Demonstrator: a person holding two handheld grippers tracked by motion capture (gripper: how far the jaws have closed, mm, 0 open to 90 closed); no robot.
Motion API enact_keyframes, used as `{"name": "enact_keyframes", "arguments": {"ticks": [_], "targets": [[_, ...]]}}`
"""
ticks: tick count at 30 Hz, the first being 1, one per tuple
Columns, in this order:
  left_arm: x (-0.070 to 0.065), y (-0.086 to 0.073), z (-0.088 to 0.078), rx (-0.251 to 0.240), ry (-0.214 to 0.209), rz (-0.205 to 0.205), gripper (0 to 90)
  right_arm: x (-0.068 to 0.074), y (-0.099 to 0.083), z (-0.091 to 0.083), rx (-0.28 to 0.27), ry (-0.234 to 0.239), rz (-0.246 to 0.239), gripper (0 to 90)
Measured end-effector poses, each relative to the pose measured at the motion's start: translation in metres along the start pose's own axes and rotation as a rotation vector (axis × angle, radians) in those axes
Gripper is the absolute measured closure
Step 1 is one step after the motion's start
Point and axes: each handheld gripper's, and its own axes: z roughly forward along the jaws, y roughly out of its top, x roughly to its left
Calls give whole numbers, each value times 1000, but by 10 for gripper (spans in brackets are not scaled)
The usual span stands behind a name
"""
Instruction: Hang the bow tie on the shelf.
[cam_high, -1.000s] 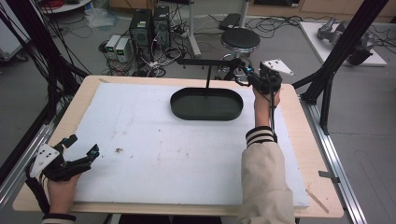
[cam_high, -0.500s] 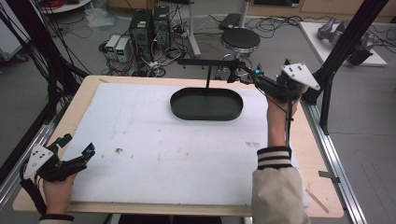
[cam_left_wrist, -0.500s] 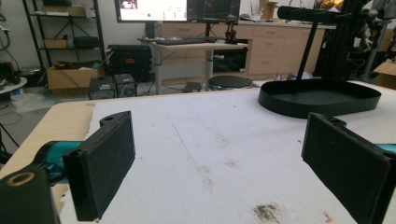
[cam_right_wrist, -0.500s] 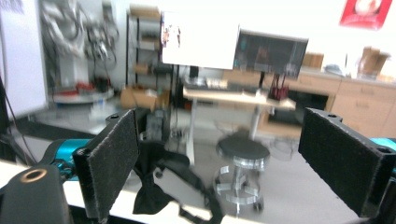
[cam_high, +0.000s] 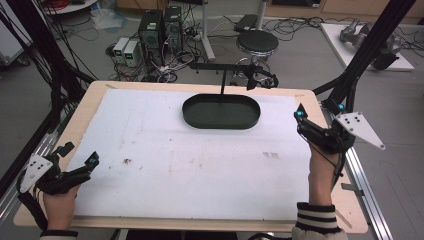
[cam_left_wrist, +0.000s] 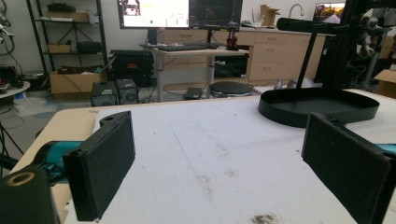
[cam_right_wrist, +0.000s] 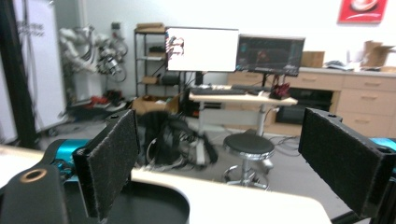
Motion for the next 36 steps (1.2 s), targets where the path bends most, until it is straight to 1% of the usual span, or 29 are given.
{"name": "enact_keyframes", "arguments": {"ticks": [1, 3, 4, 5, 6, 7, 8, 9, 10, 11, 13, 14, 17, 18, 19, 20, 22, 23, 24, 30, 34, 36], "targets": [[0, 0, 0, -4, 1, -4, 101, -1, -4, -6, 0, 1, -6, 118], [0, 1, 0, -4, 1, 1, 101, -3, -14, -16, -12, 5, 1, 118], [0, 1, 0, -4, 1, 4, 101, -4, -19, -21, -15, 16, 14, 117], [0, 2, 0, -6, 1, 5, 101, -4, -25, -24, -19, 34, 26, 118], [0, 2, 0, -11, 2, 3, 101, -4, -35, -29, -28, 73, 37, 118], [0, 3, 0, -13, 2, 5, 101, -4, -40, -31, -27, 100, 37, 118], [0, 3, 0, -13, 1, 7, 101, -4, -40, -31, -27, 100, 37, 118], [0, 2, 1, -13, -1, 6, 101, -3, -49, -33, -25, 160, 39, 118], [0, 2, 1, -9, -2, 8, 101, -3, -49, -33, -25, 160, 39, 118], [0, 2, 2, -6, -3, 9, 101, -2, -54, -35, -12, 172, 40, 118], [0, 2, 2, -6, -3, 8, 101, 1, -65, -40, -3, 164, 31, 118], [0, 2, 2, -9, -3, 8, 101, 2, -72, -43, -4, 150, 31, 118], [0, 2, 1, -14, -6, 6, 101, 4, -93, -51, -24, 118, 66, 118], [0, 2, 1, -15, -6, 5, 101, 4, -101, -52, -20, 112, 67, 118], [0, 1, 1, -16, -6, 4, 101, 3, -114, -54, -1, 109, 80, 118], [-1, 1, 1, -14, -6, 6, 101, 3, -114, -54, -1, 109, 80, 118], [-2, 0, 2, -11, -8, 7, 100, 3, -125, -55, 19, 112, 94, 118], [-2, 0, 3, -11, -9, 6, 100, 3, -128, -56, 35, 116, 87, 118], [-3, 0, 3, -10, -11, 7, 100, 4, -131, -56, 54, 116, 55, 118], [-4, -2, 4, -7, -22, 12, 100, 6, -134, -62, 41, 91, 42, 118], [-3, -2, 5, -8, -23, 7, 100, 8, -137, -66, 37, 66, 33, 118], [-2, -2, 4, -11, -20, 0, 100, 8, -138, -67, 44, 62, 35, 118]]}}
